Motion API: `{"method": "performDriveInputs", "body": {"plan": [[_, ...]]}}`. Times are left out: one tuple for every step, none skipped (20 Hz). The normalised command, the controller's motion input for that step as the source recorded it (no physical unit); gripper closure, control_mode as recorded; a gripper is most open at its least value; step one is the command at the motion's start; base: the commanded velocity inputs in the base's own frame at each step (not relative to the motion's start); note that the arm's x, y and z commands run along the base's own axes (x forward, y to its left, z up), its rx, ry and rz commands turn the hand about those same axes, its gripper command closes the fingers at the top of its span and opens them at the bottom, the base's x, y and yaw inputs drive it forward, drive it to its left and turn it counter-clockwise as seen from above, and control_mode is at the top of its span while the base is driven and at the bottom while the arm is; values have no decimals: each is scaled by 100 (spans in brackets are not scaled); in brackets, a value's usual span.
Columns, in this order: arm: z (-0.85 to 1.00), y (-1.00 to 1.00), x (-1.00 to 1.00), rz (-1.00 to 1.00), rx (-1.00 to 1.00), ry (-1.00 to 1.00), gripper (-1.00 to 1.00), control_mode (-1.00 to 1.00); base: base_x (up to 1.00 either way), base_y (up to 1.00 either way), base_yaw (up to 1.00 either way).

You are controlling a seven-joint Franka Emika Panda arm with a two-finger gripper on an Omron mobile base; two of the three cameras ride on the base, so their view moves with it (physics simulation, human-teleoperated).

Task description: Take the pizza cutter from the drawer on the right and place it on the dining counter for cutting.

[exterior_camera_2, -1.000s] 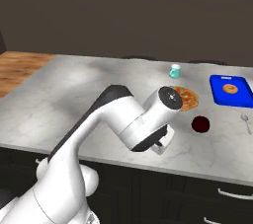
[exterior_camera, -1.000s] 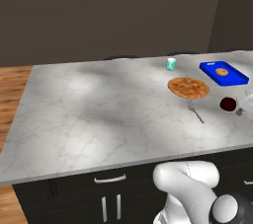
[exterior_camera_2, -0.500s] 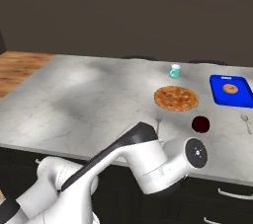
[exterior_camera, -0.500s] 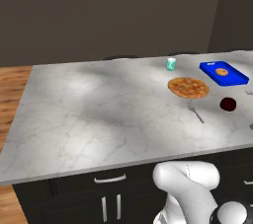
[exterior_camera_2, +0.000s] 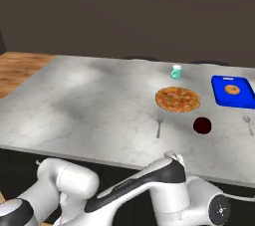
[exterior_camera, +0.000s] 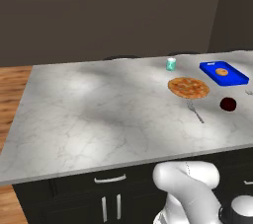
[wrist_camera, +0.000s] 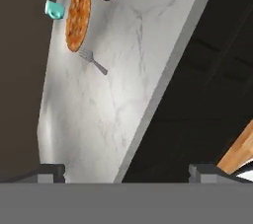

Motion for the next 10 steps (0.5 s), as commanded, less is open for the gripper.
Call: {"method": "performDriveInputs", "body": {"plan": [[-52, -68, 0, -23, 18, -7, -100, -100, 0, 0, 0], [-54, -64, 0, -22, 16, -7, -100, -100, 0, 0, 0], [-56, -62, 0, -20, 15, -7, -100, -100, 0, 0, 0], [-54, -71, 0, -17, 18, -9, -100, -100, 0, 0, 0], [-57, -78, 0, -16, 19, -10, -100, -100, 0, 0, 0], [-59, -79, 0, -16, 19, -11, -100, -100, 0, 0, 0], [-59, -75, 0, -16, 17, -11, -100, -100, 0, 0, 0], [-56, -75, 0, -16, 17, -11, -100, -100, 0, 0, 0], [-54, -79, 0, -16, 18, -11, -100, -100, 0, 0, 0], [-54, -81, 0, -16, 19, -12, -100, -100, 0, 0, 0]]}}
